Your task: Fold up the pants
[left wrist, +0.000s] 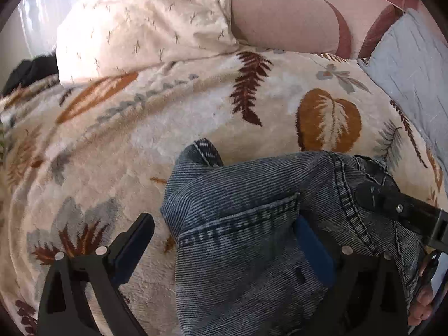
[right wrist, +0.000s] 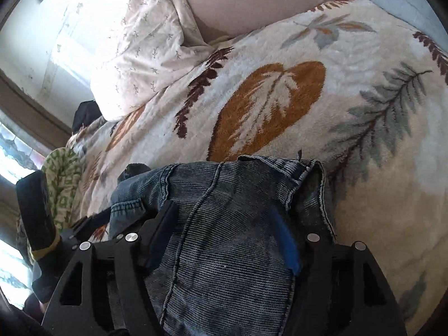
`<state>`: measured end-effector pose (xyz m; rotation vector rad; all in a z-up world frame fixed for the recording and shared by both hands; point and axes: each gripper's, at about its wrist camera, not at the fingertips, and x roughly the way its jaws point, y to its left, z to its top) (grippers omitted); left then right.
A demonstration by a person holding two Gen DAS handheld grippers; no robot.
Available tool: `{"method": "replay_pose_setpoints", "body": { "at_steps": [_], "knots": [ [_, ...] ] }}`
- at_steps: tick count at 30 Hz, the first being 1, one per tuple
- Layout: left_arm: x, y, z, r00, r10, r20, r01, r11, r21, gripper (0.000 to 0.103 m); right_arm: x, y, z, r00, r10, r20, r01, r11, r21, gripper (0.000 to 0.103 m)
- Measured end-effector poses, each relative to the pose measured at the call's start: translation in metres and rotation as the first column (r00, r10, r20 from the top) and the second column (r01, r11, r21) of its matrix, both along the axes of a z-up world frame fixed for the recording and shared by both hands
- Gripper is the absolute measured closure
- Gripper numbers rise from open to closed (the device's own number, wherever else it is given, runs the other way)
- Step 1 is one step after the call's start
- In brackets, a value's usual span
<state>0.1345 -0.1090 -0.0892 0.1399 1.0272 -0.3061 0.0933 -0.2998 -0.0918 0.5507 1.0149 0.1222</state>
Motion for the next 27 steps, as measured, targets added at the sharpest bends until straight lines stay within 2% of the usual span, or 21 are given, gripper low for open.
{"method": "replay_pose_setpoints", "body": {
  "at_steps": [3, 7, 9, 11, 15, 18, 21, 23, 27],
  "knots": [
    [-0.009, 0.005, 0.009, 0.999, 0.000, 0.040, 0.000, 1.000, -0.011, 0.002, -0.002, 0.004, 0.004, 0.999, 0.020, 0.027, -0.020, 1.000, -0.015, 0.031],
    [-0.028, 0.025, 0.028, 0.999, 0.029, 0.043, -0.026, 0.997, -0.069, 0.003, -0.008, 0.007, 0.016, 0.999, 0.027, 0.040, -0.027, 1.000, -0.014, 0.030],
    [-0.044, 0.037, 0.040, 0.996, 0.041, 0.078, -0.038, 0.998, -0.050, 0.003, -0.015, 0.005, 0.025, 0.999, 0.016, 0.033, -0.017, 1.000, 0.009, 0.027],
    [-0.060, 0.048, 0.048, 0.992, 0.051, 0.113, -0.048, 0.998, -0.029, 0.003, -0.026, 0.005, 0.039, 0.997, 0.006, 0.075, -0.007, 1.000, 0.010, 0.026],
    [-0.096, 0.066, 0.061, 0.987, 0.067, 0.149, -0.063, 0.998, -0.031, 0.003, -0.053, 0.010, 0.061, 0.990, 0.013, 0.141, -0.007, 0.999, -0.043, 0.024],
    [-0.120, 0.060, 0.058, 0.988, 0.029, 0.154, -0.031, 0.999, 0.012, 0.003, -0.068, 0.018, 0.069, 0.986, 0.037, 0.160, -0.025, 0.997, -0.071, 0.024],
    [-0.136, 0.047, 0.049, 0.984, -0.001, 0.176, -0.018, 0.994, 0.103, 0.003, -0.078, 0.027, 0.069, 0.987, 0.063, 0.147, -0.048, 0.993, -0.105, 0.024],
    [-0.140, 0.047, 0.047, 0.982, 0.009, 0.190, -0.030, 0.994, 0.106, 0.003, -0.088, 0.032, 0.064, 0.990, 0.069, 0.121, -0.056, 0.992, -0.109, 0.024],
    [-0.134, 0.050, 0.030, 0.990, 0.019, 0.140, -0.036, 0.992, 0.121, 0.001, -0.102, 0.037, 0.048, 0.997, 0.059, 0.049, -0.053, 0.992, -0.116, 0.024]
  ]
}}
